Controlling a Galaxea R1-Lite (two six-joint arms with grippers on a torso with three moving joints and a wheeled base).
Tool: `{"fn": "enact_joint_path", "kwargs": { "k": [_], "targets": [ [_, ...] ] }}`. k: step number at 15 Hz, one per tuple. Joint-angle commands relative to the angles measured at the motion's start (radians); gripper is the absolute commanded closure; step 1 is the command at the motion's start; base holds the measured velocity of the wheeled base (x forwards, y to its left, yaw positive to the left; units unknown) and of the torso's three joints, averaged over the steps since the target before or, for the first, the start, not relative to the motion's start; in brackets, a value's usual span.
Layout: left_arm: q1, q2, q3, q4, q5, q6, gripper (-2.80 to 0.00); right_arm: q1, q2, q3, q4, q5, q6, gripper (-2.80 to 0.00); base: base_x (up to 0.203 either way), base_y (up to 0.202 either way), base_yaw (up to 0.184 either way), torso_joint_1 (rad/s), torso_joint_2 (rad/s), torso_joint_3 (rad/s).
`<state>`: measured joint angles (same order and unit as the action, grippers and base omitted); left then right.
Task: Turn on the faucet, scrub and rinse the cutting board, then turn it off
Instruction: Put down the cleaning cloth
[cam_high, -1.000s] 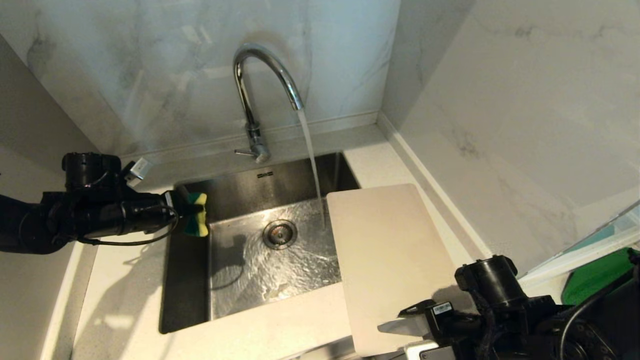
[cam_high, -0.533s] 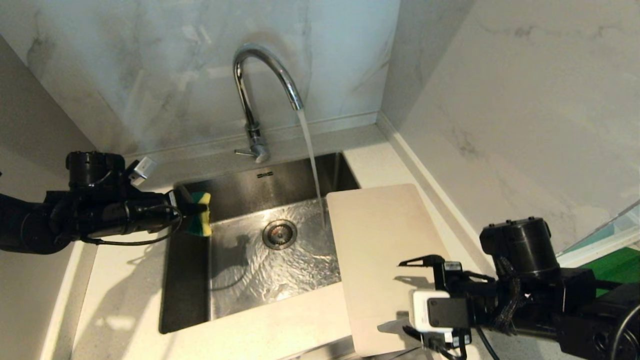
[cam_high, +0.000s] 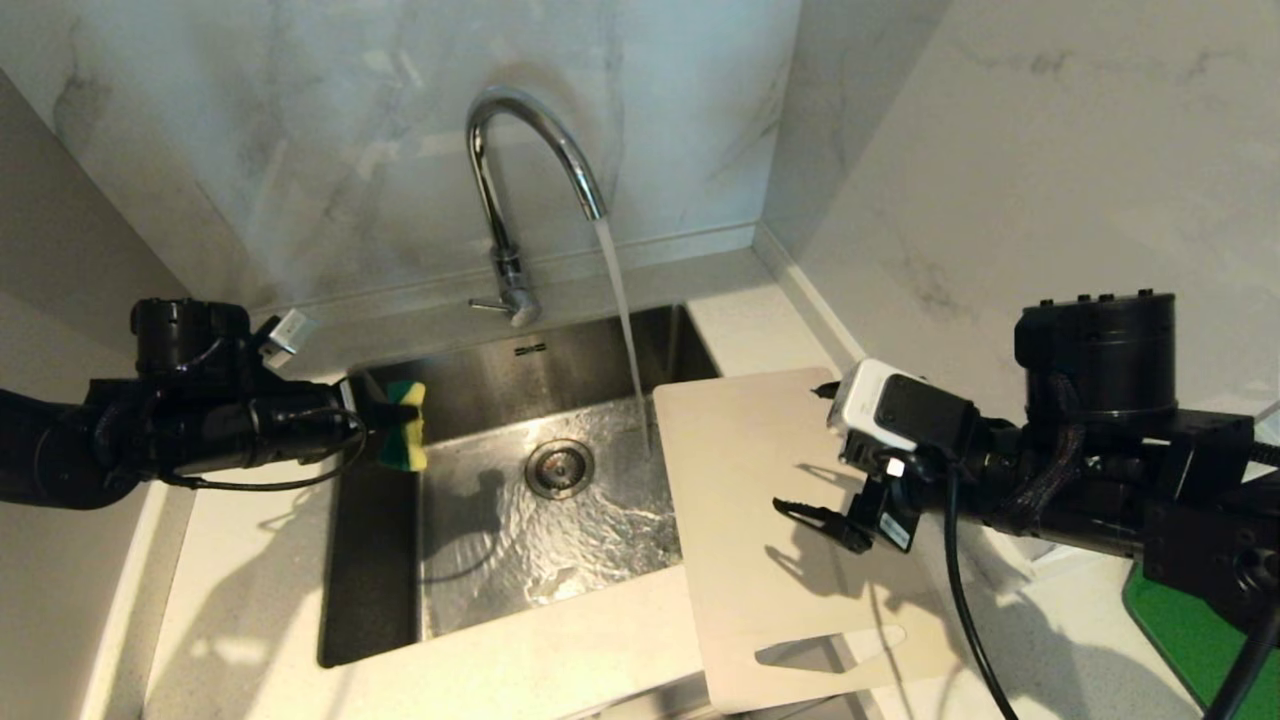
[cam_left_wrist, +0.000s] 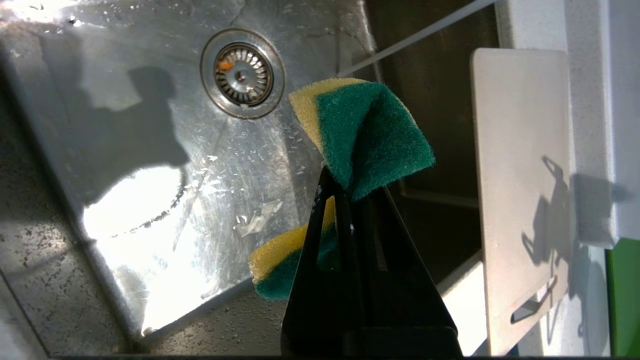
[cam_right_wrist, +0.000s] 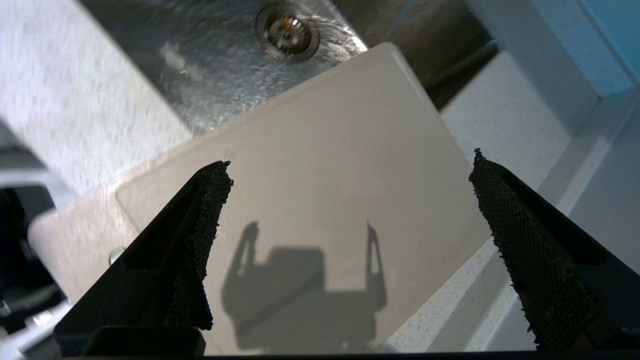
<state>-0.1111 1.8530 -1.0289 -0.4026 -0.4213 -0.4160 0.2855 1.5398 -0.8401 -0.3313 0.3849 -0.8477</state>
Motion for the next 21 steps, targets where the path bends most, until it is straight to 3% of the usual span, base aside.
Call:
{"fn": "enact_joint_path", "kwargs": {
  "k": [1,6,7,10,14,15,18,21],
  "targets": [
    [-0.009,-0.01,0.004,-0.002,-0.002,-0.003,0.0,0.0,-0.008,-0.061,-0.005,-0.002,0.146,-2.8,0.0,0.0,0.0,0.0,0.0,0.0],
    [-0.031,-0.017,0.015,-0.002,-0.002,-0.003,0.0,0.0,-0.021,-0.199,-0.006,-0.017,0.468,-2.8,0.0,0.0,0.0,0.0,0.0,0.0],
    [-0.032,-0.018,0.018,-0.002,-0.002,-0.002,0.0,0.0,-0.022,-0.213,-0.006,-0.05,0.505,0.0,0.0,0.0,0.0,0.0,0.0,0.0],
    [-0.044,-0.026,0.026,-0.002,-0.001,0.0,0.0,0.0,-0.023,-0.226,-0.006,-0.126,0.577,0.0,0.0,0.0,0.0,0.0,0.0,0.0],
    [-0.059,-0.026,0.033,-0.002,-0.001,0.0,0.0,0.002,-0.027,-0.19,-0.006,-0.357,0.683,0.0,0.0,0.0,0.0,0.0,0.0,0.0],
    [-0.061,-0.026,0.035,-0.004,-0.001,0.0,0.0,0.002,-0.05,-0.167,-0.006,-0.381,0.706,0.0,0.0,0.0,0.0,0.0,0.0,0.0],
    [-0.071,-0.028,0.04,-0.004,0.002,0.0,0.0,-0.035,-0.144,-0.108,-0.005,-0.395,0.725,0.0,0.0,0.0,0.0,0.0,0.0,0.0],
    [-0.084,-0.04,0.049,-0.004,0.002,0.002,0.0,-0.177,-0.207,-0.072,-0.005,-0.361,0.73,0.0,0.0,0.0,0.0,0.0,0.0,0.0]
  ]
}}
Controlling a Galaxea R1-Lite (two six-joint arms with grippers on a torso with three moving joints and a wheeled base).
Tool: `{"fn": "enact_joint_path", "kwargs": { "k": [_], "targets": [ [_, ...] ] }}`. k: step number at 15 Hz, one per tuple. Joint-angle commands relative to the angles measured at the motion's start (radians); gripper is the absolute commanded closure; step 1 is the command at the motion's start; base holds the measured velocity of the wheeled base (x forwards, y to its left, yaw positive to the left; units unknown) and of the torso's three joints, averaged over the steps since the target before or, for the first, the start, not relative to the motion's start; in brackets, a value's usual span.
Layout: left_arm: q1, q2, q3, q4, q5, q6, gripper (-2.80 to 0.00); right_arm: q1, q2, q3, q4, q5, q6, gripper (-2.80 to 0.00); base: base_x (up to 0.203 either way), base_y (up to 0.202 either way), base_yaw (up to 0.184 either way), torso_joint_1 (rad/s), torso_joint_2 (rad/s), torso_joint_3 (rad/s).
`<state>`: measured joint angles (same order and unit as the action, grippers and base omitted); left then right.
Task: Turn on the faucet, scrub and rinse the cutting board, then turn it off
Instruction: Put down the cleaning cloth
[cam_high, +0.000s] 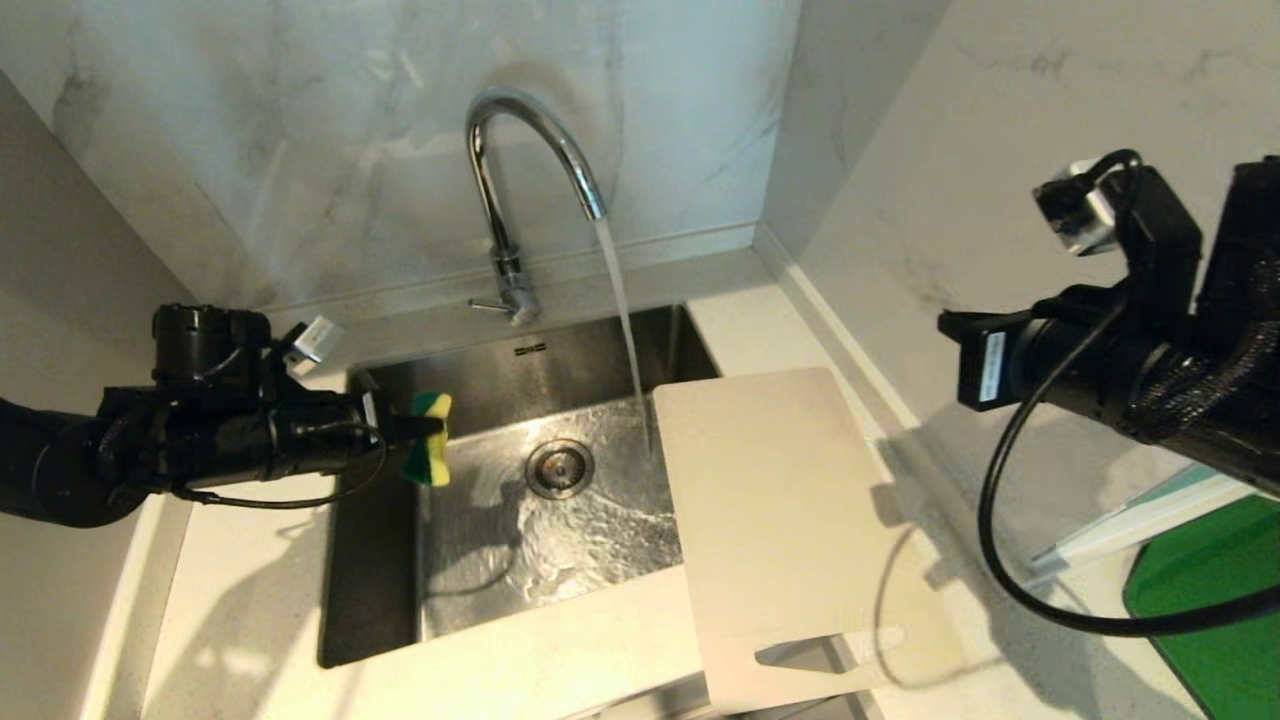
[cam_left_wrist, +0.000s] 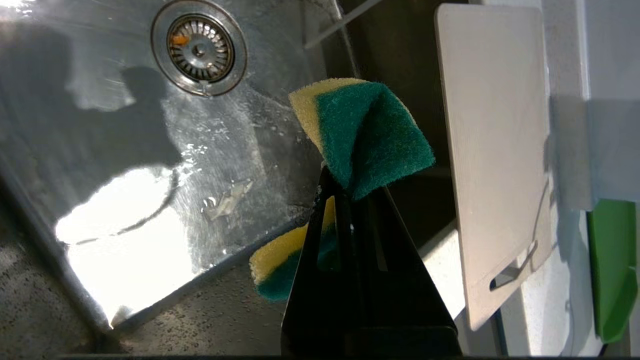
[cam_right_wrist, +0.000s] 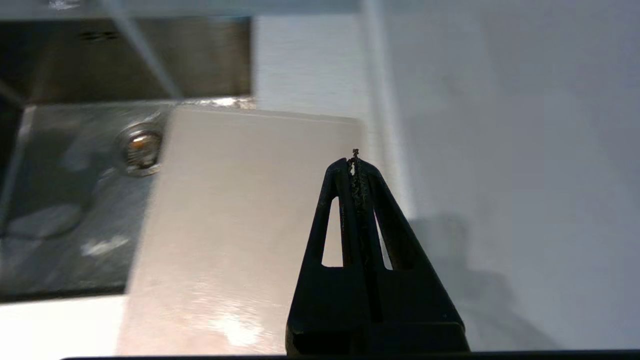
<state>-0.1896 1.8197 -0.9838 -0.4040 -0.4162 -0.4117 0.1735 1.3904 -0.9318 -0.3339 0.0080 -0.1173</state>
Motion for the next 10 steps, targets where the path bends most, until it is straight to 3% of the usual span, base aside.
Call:
{"fn": "enact_joint_path", "kwargs": {
  "k": [1,10],
  "targets": [
    [-0.01,-0.008,0.007,-0.003,-0.003,-0.002,0.0,-0.095,-0.096,0.04,-0.002,0.04,-0.001,0.0,0.0,0.0,0.0,0.0,0.0,0.0],
    [-0.039,-0.017,0.025,-0.004,0.011,-0.001,0.0,-0.114,-0.515,0.3,0.015,0.06,-0.004,0.0,0.0,0.0,0.0,0.0,0.0,0.0]
  ]
}}
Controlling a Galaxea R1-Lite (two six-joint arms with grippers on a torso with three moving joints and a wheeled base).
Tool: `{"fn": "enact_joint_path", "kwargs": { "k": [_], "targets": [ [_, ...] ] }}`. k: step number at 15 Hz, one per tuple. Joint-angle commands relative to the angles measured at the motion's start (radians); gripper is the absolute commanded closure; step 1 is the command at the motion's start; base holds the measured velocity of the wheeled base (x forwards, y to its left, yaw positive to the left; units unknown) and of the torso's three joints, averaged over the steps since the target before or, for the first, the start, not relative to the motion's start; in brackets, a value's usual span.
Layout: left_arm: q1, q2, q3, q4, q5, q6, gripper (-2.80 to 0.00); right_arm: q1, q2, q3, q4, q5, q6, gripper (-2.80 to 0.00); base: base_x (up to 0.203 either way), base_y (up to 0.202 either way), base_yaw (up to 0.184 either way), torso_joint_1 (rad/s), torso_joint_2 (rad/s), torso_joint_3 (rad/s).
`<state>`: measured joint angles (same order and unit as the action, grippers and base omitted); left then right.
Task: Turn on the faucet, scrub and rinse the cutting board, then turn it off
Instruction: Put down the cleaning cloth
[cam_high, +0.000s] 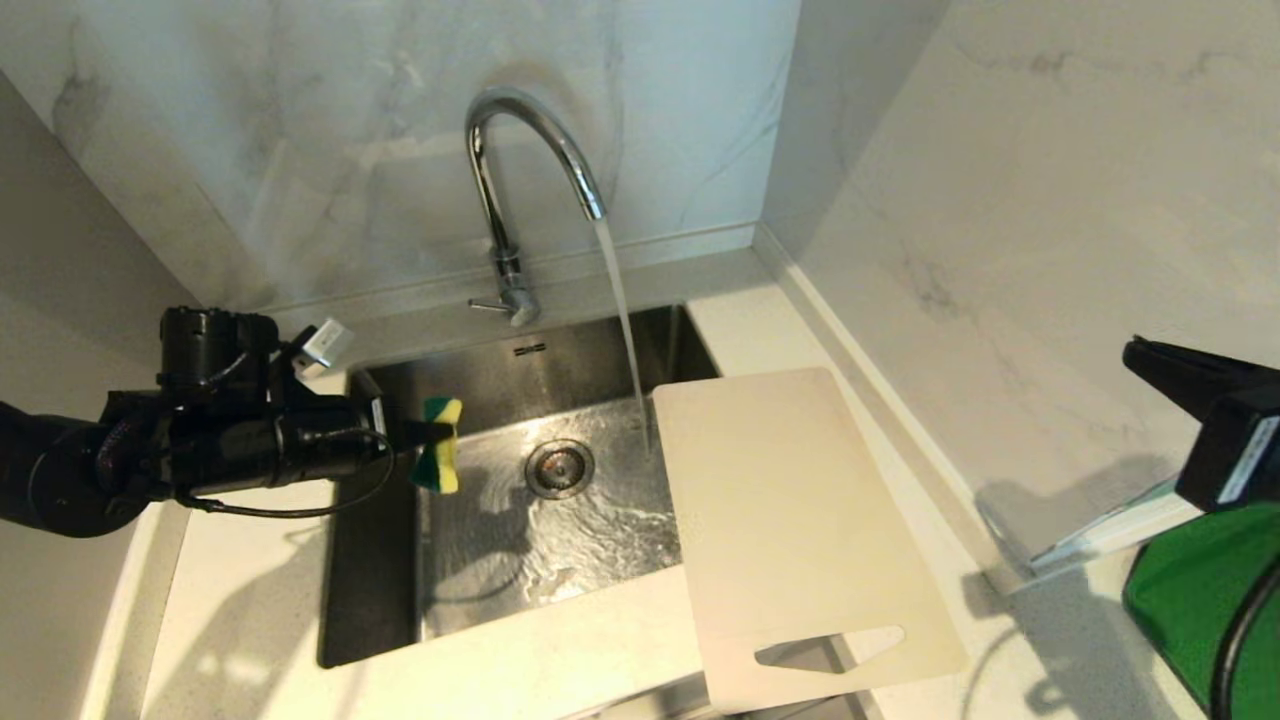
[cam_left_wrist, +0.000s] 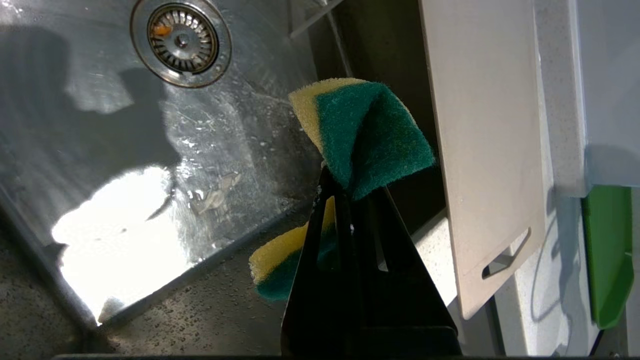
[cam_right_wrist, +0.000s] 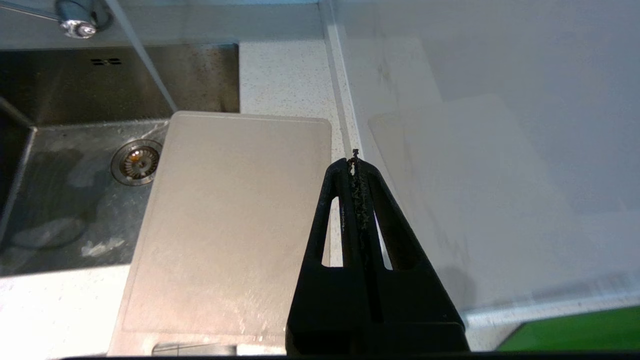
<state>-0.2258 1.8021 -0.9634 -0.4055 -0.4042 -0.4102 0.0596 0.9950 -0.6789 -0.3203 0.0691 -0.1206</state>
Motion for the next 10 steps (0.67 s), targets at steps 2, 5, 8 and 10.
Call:
{"fn": "enact_joint_path", "kwargs": {
  "k": [2,5,8,10],
  "targets": [
    [-0.004,0.003,0.005,-0.003,-0.001,-0.002,0.0,-0.001,-0.224,0.094,0.044,-0.009,-0.001,0.0,0.0,0.0,0.0,0.0,0.0,0.0],
    [-0.003,0.025,0.005,-0.004,-0.002,-0.001,0.0,-0.001,-0.392,0.124,0.27,-0.104,-0.001,0.0,0.0,0.0,0.0,0.0,0.0,0.0],
    [-0.004,0.023,0.005,-0.004,-0.002,-0.002,0.0,-0.002,-0.469,0.145,0.375,-0.251,0.0,0.0,0.0,0.0,0.0,0.0,0.0,0.0],
    [-0.004,0.02,0.005,-0.004,-0.002,-0.002,0.0,-0.001,-0.489,0.153,0.378,-0.369,0.001,0.0,0.0,0.0,0.0,0.0,0.0,0.0]
  ]
}}
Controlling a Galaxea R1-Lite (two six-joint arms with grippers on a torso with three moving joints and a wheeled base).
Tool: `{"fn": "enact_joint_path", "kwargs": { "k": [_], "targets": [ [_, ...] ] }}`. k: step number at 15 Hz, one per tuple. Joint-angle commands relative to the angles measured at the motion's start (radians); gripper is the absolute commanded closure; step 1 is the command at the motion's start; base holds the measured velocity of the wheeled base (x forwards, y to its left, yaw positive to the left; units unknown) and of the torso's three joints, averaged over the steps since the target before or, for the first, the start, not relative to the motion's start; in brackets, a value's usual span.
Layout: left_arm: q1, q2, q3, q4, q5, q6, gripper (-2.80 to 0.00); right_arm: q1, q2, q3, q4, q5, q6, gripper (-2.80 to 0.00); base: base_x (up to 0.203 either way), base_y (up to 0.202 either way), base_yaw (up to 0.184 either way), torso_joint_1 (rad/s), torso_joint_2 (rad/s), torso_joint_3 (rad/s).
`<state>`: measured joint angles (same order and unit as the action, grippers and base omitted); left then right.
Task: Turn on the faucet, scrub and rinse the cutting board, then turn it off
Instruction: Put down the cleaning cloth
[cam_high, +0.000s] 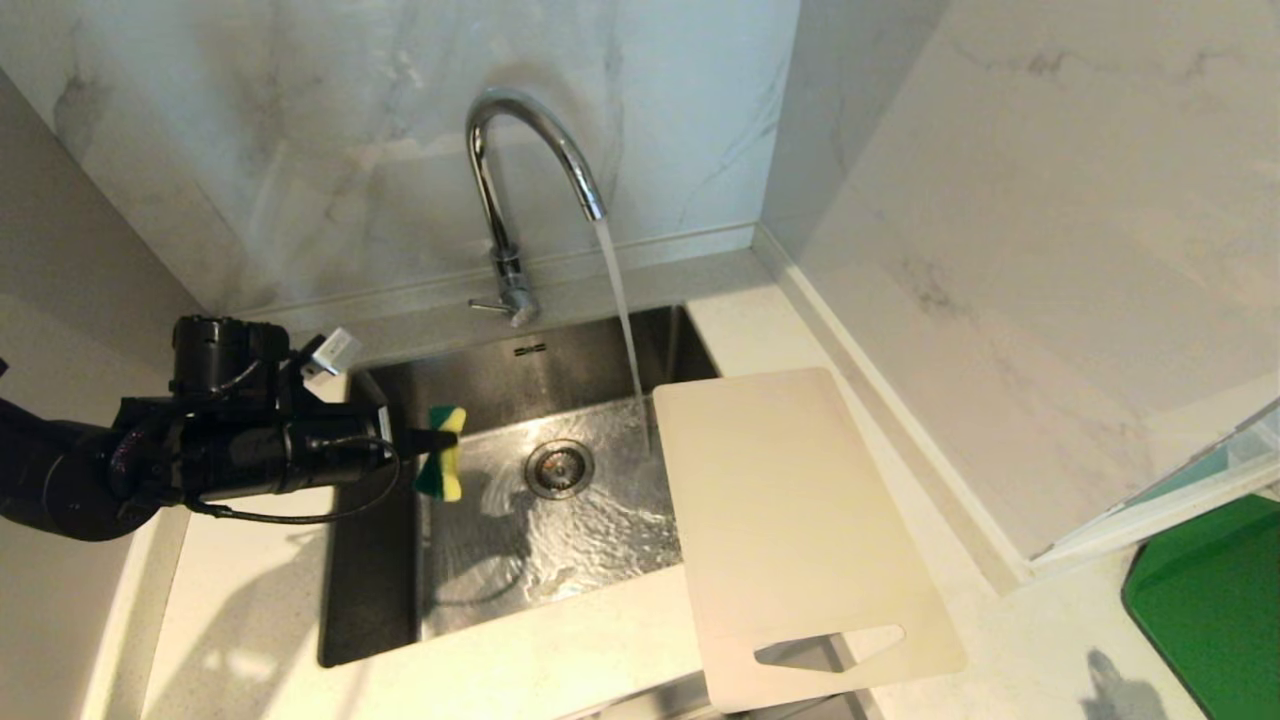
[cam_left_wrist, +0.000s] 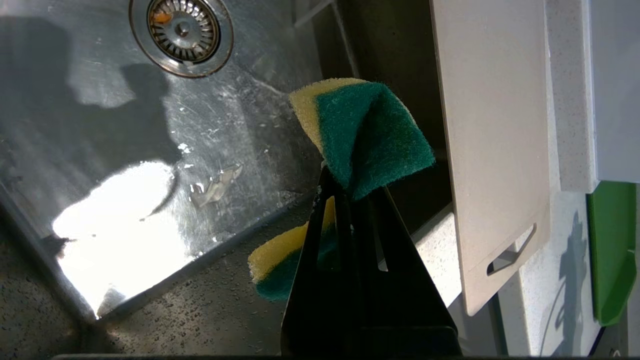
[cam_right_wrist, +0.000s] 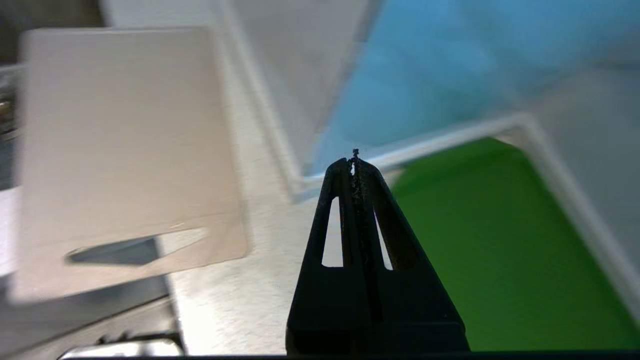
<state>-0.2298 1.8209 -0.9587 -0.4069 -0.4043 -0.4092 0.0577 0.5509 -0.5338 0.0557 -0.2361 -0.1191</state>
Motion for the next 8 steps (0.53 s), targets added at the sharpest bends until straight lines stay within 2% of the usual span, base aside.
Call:
{"fn": "enact_joint_path", "kwargs": {
  "k": [1,3,8],
  "targets": [
    [0.0,-0.002,0.0,-0.003,-0.002,-0.003,0.0,0.001,-0.06,0.016,0.004,-0.075,0.008,0.0,0.0,0.0,0.0,0.0,0.0,0.0],
    [-0.001,-0.008,0.001,-0.001,-0.002,-0.003,0.0,0.001,-0.069,0.046,0.005,-0.079,0.074,0.0,0.0,0.0,0.0,0.0,0.0,0.0],
    [-0.013,-0.008,0.008,-0.003,-0.001,-0.003,0.0,0.006,-0.137,0.212,0.001,-0.07,0.103,0.0,0.0,0.0,0.0,0.0,0.0,0.0]
  ]
}}
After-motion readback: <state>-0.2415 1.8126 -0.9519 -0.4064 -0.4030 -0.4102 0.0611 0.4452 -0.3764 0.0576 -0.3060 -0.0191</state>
